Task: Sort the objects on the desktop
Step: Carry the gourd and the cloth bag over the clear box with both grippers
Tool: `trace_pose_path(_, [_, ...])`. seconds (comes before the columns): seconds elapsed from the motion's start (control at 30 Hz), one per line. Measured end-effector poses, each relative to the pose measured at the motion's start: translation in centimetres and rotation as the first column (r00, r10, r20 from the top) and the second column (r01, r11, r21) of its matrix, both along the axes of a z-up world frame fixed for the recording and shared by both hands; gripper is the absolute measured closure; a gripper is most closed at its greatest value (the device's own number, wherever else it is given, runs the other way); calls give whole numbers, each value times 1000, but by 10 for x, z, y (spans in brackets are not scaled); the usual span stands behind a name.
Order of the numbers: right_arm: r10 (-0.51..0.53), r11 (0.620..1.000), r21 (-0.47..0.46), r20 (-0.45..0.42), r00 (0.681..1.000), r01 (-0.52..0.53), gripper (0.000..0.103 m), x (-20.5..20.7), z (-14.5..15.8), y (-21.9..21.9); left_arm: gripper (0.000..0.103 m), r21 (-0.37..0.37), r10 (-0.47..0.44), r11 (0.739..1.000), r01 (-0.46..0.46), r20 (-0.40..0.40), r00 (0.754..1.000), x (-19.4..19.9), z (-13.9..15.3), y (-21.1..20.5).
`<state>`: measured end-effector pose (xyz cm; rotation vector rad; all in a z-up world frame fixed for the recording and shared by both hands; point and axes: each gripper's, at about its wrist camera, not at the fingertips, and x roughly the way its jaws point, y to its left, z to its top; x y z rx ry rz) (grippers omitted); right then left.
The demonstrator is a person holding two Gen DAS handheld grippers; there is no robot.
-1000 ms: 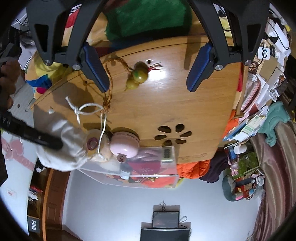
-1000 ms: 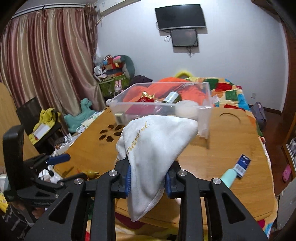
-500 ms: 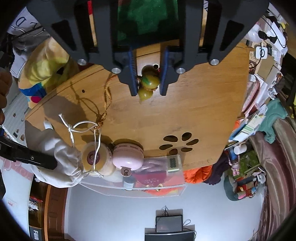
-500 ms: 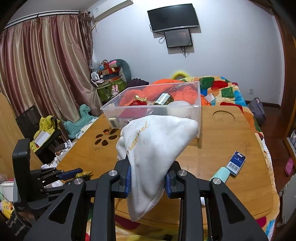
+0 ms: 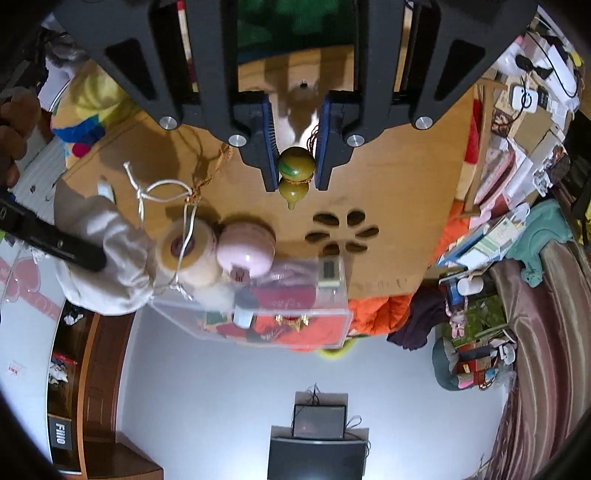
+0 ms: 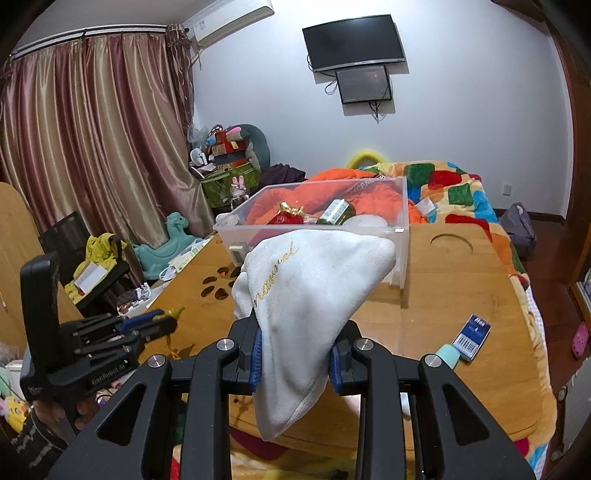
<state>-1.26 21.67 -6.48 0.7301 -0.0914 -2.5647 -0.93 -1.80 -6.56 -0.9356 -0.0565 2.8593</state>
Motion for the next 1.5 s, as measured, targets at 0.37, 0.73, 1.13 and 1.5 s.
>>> trace_pose_path(0.37, [-1,1000,-15,-18,1000,1,78,-26,31,10,84,26,-24,999,27,-111,994,-28,55,0])
trace_pose_path(0.73, [11,1000,2,-71,997,-11,78,-64,64,2,84,31,-40,998,47,-186,982,-70,90,2])
trace_pose_path(1.13, [16,1000,18,-45,999,-15,78,-125,64,-13,84,36,-20,999,26,-160,987,-128,87,-3])
trace_pose_path(1.5, [-15,992,126,85,996,4,78,-177,13,-25,84,1,12,1000,-12,-35,999,-173,43,-5])
